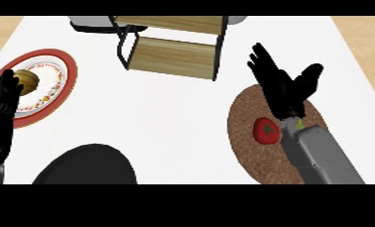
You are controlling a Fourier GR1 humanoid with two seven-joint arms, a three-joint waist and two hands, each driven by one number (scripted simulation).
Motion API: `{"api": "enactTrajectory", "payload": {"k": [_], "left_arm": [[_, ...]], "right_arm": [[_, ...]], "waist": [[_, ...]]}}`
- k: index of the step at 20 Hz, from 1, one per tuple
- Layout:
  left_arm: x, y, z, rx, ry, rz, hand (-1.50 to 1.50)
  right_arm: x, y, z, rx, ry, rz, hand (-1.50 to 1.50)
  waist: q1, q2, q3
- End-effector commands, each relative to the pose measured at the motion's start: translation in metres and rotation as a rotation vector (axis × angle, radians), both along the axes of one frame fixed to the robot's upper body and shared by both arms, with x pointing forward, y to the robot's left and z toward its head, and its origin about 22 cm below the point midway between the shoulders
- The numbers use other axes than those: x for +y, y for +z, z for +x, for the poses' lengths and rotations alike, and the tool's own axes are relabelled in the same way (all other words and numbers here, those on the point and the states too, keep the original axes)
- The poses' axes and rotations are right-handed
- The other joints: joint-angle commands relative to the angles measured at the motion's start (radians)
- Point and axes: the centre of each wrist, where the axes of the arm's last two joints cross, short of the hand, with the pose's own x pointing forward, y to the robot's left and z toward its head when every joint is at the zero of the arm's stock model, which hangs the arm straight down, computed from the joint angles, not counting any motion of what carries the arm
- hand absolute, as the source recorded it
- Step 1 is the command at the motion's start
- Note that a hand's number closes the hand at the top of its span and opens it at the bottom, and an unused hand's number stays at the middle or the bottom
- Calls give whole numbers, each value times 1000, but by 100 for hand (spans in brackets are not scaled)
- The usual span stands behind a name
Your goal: Pick the tomato from the placemat and place it in the tiered shelf
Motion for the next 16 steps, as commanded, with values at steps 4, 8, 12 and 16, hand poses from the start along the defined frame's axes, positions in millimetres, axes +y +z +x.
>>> {"api": "enactTrajectory", "payload": {"k": [4, 8, 12, 16], "left_arm": [[-34, 3, 19, -30, -50, -134, 0], [-69, -3, 17, -3, -108, -229, 0], [-77, 14, 30, -1, -125, -234, 0], [-75, 5, 23, 13, -115, -238, 0]], "right_arm": [[-19, 28, 2, -197, 175, -95, 150], [-58, 11, 9, -126, -187, -169, -150], [-85, -4, -23, -262, 4, 42, -150], [-128, 58, -23, -307, 240, -104, -150]], "waist": [[14, 6, 22], [9, 7, 22], [6, 6, 23], [-1, 3, 22]]}}
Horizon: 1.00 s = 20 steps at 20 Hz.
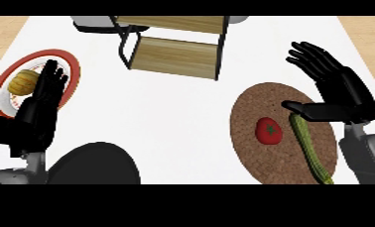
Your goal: Pick the tomato from the placemat and place it in the tiered shelf
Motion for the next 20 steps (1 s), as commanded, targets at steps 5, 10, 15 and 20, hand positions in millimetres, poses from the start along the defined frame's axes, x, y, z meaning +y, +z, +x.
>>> {"api": "enactTrajectory", "payload": {"k": [5, 10, 15, 20], "left_arm": [[-12, -3, 1, 10, -6, -9, 0], [-8, 11, 6, 1, -8, -5, 0], [-18, 7, 6, -3, -9, -12, 0], [-18, 4, 6, 4, -34, -17, 0]], "right_arm": [[-17, 76, -16, -9, 283, -500, -150], [9, 124, -30, -45, 294, -844, -150], [39, 123, -49, -7, 249, -1152, -150], [88, 114, -54, 68, 178, -1238, -150]], "waist": [[-6, -6, -4], [4, -8, -4], [7, -3, -3], [24, 2, -2]]}}
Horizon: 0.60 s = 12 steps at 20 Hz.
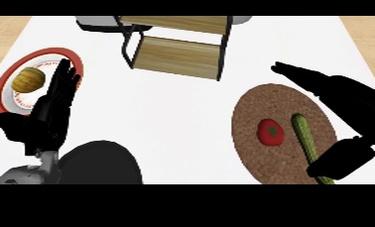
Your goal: Pick the tomato from the placemat and place it in the tiered shelf
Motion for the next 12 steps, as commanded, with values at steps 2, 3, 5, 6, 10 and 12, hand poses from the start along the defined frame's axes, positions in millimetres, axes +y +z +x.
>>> {"api": "enactTrajectory", "payload": {"k": [2, 3, 5, 6, 10, 12], "left_arm": [[-3, -4, 6, -3, 3, 0, 0], [-1, 1, -9, -19, -5, 0, 0], [-3, 3, 3, -10, -16, 8, 0], [8, 18, -3, -9, -1, 6, 0], [5, 6, -1, -1, 4, -8, 0], [4, -2, 1, 6, -7, -12, 0]], "right_arm": [[39, -4, -11, 16, -48, -116, -150], [49, -21, 0, 3, -77, -137, -150], [51, -39, -6, -14, -73, -226, -150], [61, -34, -9, -36, -88, -245, -150], [53, -58, -8, 11, -118, -415, -150], [34, -52, -4, 31, -144, -459, -150]], "waist": [[-1, 3, 2], [12, 4, 2], [3, 4, 2], [8, 3, 2], [3, 3, 2], [-4, 3, 2]]}}
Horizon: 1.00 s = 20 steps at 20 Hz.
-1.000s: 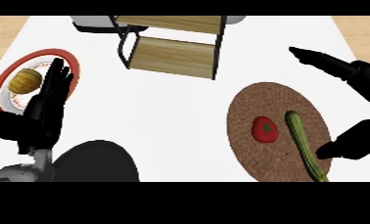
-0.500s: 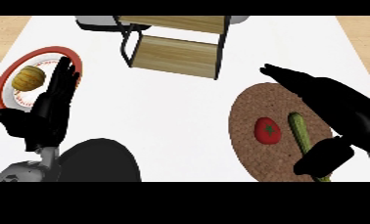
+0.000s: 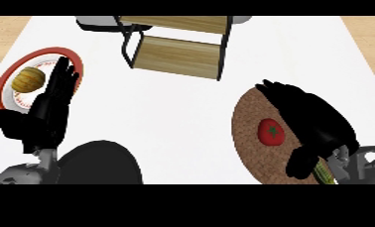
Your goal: Pick the tomato from the placemat and place it in the tiered shelf
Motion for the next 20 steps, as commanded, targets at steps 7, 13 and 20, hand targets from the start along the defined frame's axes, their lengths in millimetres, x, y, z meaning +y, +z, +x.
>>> {"api": "enactTrajectory", "payload": {"k": [7, 13, 20], "left_arm": [[19, -1, -14, -4, 3, 4, 0], [1, 6, 5, -16, 11, 15, 0], [-6, 6, -9, -11, 11, 0, 0]], "right_arm": [[-13, -37, 11, 12, -52, -28, -150], [-36, -58, -7, 14, -43, -35, -150], [-11, -66, 12, 10, -49, -26, -150]], "waist": [[1, 0, 1], [-10, -1, 1], [-2, -1, 0]]}}
